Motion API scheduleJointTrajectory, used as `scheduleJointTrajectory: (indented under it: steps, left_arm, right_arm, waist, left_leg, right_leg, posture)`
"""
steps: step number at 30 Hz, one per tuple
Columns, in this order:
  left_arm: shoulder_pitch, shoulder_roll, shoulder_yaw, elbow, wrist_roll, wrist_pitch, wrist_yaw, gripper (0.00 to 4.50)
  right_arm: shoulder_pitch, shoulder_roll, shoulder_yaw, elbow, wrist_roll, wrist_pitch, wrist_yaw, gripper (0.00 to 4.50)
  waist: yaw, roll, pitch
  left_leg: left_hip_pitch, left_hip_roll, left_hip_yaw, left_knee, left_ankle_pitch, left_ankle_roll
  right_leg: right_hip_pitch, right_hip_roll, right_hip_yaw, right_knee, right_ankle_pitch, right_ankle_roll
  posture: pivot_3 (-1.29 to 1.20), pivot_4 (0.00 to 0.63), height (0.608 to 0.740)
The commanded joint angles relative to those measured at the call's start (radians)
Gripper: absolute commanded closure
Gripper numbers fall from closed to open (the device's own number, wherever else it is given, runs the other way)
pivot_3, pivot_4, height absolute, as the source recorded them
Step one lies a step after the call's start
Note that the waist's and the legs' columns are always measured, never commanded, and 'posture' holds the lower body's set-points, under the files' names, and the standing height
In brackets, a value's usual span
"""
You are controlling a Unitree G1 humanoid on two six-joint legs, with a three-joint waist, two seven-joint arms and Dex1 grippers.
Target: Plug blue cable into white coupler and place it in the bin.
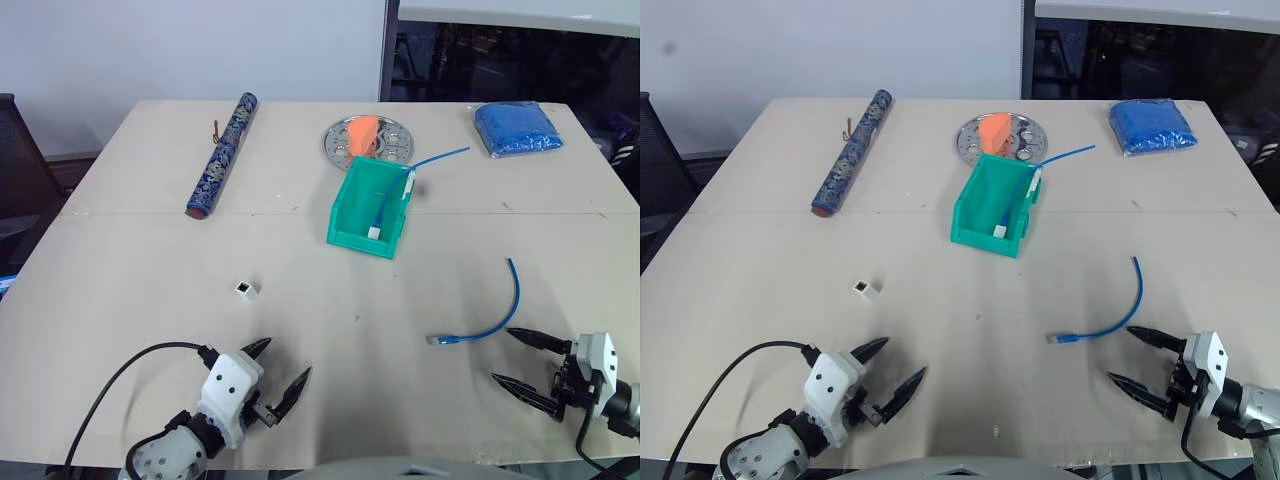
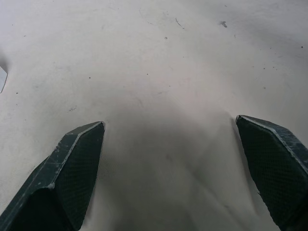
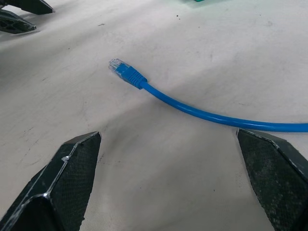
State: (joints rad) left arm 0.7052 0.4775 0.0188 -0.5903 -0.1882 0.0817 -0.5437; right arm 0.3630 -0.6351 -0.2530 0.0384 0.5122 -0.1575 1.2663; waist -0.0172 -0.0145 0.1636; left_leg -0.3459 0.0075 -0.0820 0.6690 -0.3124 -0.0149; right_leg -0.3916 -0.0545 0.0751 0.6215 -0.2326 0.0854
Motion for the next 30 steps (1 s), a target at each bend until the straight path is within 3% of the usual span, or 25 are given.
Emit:
scheduleJointTrajectory:
  steps: [1, 20, 27, 30]
  left_arm:
    - [0.011, 0.019, -0.019, -0.046, -0.025, 0.042, -0.028, 0.00]
    - [0.004, 0.052, 0.008, -0.030, -0.044, 0.025, -0.093, 0.00]
    - [-0.084, 0.180, 0.039, -0.011, -0.055, -0.033, -0.230, 0.00]
    - [-0.176, 0.267, 0.053, -0.038, -0.121, 0.011, -0.324, 0.00]
  right_arm:
    - [0.001, -0.001, -0.028, 0.006, 0.006, -0.029, 0.011, 0.04]
    - [0.021, -0.004, -0.020, -0.012, 0.018, -0.048, 0.012, 0.04]
    - [-0.045, -0.028, 0.019, -0.145, 0.043, 0.015, 0.015, 0.04]
    - [-0.120, -0.040, 0.077, -0.166, -0.022, 0.018, 0.006, 0.04]
  waist:
    - [0.000, 0.000, 0.000]
    - [0.001, -0.001, 0.001]
    - [0.001, 0.000, 0.002]
    - [0.000, -0.001, 0.002]
  left_leg:
    - [0.000, 0.000, 0.000, 0.000, 0.000, 0.000]
    - [0.000, 0.000, 0.000, 0.000, 0.000, 0.000]
    - [0.000, 0.001, 0.000, 0.000, 0.000, 0.000]
    - [0.001, 0.001, 0.000, 0.001, 0.000, 0.000]
  right_leg:
    - [0.000, 0.000, 0.000, 0.000, 0.000, 0.000]
    - [0.000, 0.000, 0.000, 0.000, 0.000, 0.000]
    - [0.000, 0.001, 0.000, 0.000, 0.000, 0.000]
    - [0.000, 0.002, 0.000, 0.001, 0.000, 0.000]
  posture:
    - [0.00, 0.150, 0.740]
    - [0.00, 0.150, 0.740]
    - [0.00, 0.150, 0.740]
    - [0.00, 0.150, 0.740]
